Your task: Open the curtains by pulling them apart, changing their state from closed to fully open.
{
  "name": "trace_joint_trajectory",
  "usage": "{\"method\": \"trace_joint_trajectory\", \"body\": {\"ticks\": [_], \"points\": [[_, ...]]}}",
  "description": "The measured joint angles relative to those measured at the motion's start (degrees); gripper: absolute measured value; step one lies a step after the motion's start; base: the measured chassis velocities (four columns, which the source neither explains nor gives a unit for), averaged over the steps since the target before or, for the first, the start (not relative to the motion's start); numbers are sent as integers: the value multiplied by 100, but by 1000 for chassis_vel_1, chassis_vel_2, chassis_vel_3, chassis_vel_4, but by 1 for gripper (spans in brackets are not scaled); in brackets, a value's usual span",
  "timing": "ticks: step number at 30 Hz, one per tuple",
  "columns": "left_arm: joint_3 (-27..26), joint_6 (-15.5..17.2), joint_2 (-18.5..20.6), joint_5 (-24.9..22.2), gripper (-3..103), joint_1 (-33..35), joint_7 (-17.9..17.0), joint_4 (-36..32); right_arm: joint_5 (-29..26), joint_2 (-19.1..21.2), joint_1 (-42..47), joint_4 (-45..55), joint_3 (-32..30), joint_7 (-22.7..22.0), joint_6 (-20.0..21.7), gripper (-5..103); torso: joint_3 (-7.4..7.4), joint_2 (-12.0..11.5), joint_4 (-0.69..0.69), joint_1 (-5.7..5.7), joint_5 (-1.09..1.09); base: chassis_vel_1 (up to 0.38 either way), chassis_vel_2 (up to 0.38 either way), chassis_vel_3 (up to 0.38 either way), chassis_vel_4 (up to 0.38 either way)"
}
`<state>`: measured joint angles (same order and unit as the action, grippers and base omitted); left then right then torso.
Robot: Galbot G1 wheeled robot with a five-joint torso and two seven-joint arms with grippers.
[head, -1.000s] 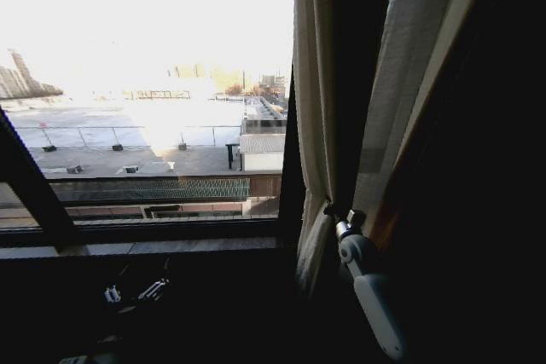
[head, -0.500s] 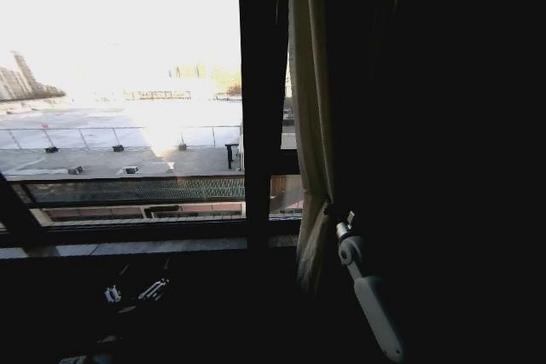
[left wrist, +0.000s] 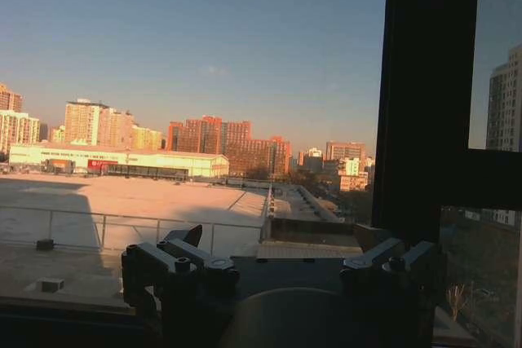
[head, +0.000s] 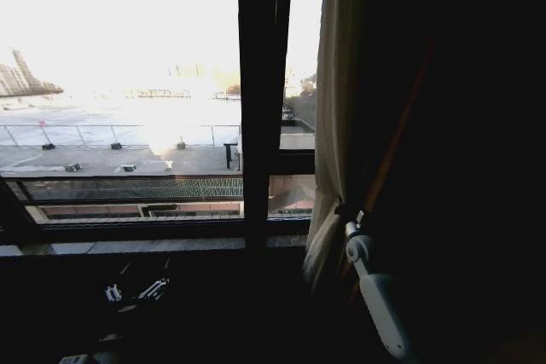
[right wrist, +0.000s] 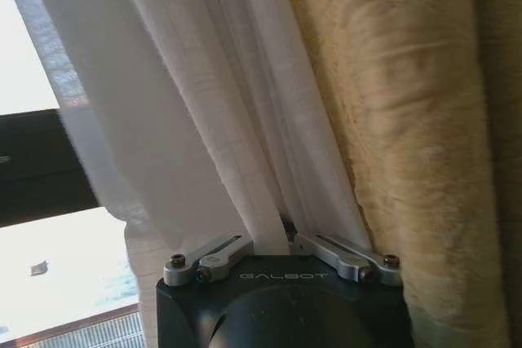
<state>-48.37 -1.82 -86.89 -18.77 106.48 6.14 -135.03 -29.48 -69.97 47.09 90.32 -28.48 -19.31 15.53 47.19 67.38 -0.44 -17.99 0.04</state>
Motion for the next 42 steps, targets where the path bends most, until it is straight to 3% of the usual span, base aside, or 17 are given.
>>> {"method": "trace_joint_trajectory", "body": {"ticks": [8,13,16,21,24,26,30,33,38,40,42], "points": [[62,2,-31,17,100,-13,6,7,-236,70,-231,-368,-370,-830,3,0,0,0,1,0,-5,0,0,0,0],[62,5,-29,18,100,-15,8,6,-238,70,-329,-486,-469,-1064,-67,0,0,0,1,0,-3,0,0,0,0],[62,6,-28,18,100,-16,9,5,-236,75,-314,-453,-473,-1075,-76,0,0,0,1,0,-1,0,0,0,0],[60,7,-25,12,100,-14,10,-1,-292,155,128,198,-382,-650,180,3,0,0,-2,0,-2,0,0,0,0],[45,7,-14,-6,100,-18,10,-13,-305,196,621,941,-168,-313,339,19,0,0,0,0,-3,0,0,0,0],[45,7,-14,-8,100,-19,10,-13,-310,202,684,1030,-131,-283,365,19,0,0,0,0,-4,0,0,0,0],[39,44,-16,-34,100,-76,10,-16,-311,236,1460,1965,176,1,579,41,0,0,1,0,-3,0,0,0,0],[23,116,-19,-64,100,-128,10,-21,-256,223,1744,2265,239,12,632,46,0,0,1,0,-4,0,0,0,0],[9,260,8,-112,100,-225,5,-36,271,143,2398,2901,343,154,600,68,-1,1,0,0,-3,0,0,0,0],[22,286,29,-117,100,-238,5,-37,766,94,2660,3113,348,358,503,79,-1,1,0,0,-4,0,0,0,0],[26,289,35,-117,100,-238,5,-37,877,79,2709,3132,360,374,455,79,-1,0,0,0,-4,0,0,0,0]]}}
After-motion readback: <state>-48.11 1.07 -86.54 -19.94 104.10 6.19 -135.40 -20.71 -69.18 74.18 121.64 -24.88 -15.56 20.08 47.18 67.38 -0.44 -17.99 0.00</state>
